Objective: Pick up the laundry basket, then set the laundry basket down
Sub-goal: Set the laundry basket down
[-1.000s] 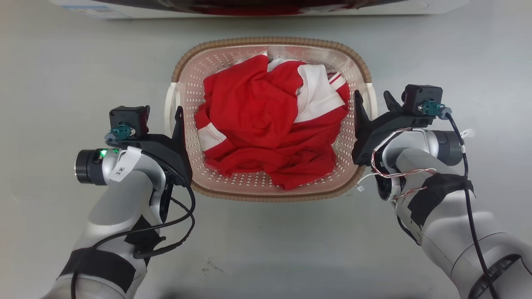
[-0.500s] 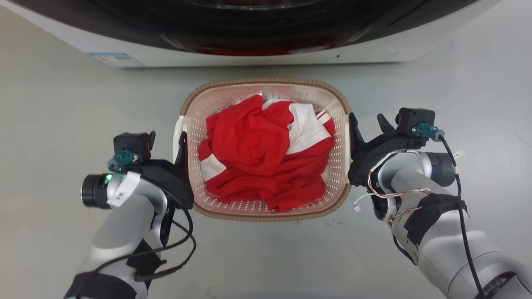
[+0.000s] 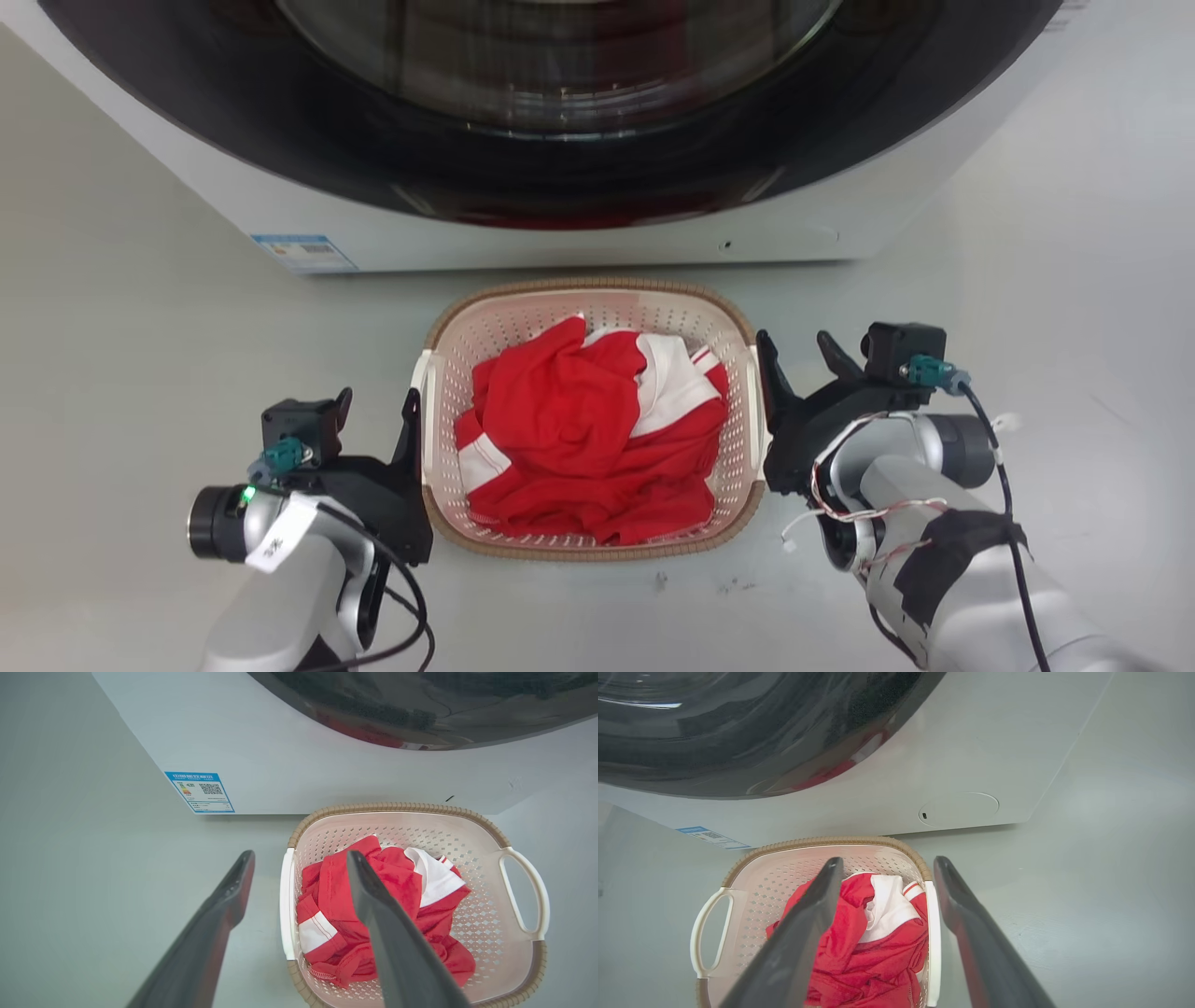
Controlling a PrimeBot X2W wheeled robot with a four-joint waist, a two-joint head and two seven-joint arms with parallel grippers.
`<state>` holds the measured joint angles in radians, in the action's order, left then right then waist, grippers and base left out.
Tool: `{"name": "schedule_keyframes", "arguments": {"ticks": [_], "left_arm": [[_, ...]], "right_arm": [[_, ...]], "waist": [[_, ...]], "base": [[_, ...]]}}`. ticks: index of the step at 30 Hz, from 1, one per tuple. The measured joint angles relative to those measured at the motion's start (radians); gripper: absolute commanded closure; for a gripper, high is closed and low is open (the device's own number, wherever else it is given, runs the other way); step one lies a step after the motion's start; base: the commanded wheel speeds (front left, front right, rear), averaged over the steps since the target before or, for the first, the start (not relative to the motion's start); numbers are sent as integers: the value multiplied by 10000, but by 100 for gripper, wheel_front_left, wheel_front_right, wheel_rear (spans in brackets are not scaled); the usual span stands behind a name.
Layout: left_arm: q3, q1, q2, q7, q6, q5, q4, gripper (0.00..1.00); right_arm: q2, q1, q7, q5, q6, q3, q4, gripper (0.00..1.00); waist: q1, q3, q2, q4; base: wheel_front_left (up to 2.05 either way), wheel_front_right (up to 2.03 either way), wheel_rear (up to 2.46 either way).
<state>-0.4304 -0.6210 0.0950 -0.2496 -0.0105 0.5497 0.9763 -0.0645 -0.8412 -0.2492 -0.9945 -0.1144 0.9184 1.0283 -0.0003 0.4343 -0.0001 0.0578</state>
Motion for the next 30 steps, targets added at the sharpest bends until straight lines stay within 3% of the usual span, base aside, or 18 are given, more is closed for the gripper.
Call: {"name": "schedule_keyframes", "arguments": {"ticks": [20,30], "left_arm": [[591,3232,253,0,-508,-704,-2980,0],[853,4989,305,0,-771,-1164,-4541,0]], "right_arm": [[-46,2705,0,1210,-13,-1312,-2008,0],[-395,4408,0,2065,-90,-1921,-3423,0]], "waist": [[1,-2610,-1,-147],[1,-3793,0,-240]], "base": [[0,0,0],[0,0,0]]}}
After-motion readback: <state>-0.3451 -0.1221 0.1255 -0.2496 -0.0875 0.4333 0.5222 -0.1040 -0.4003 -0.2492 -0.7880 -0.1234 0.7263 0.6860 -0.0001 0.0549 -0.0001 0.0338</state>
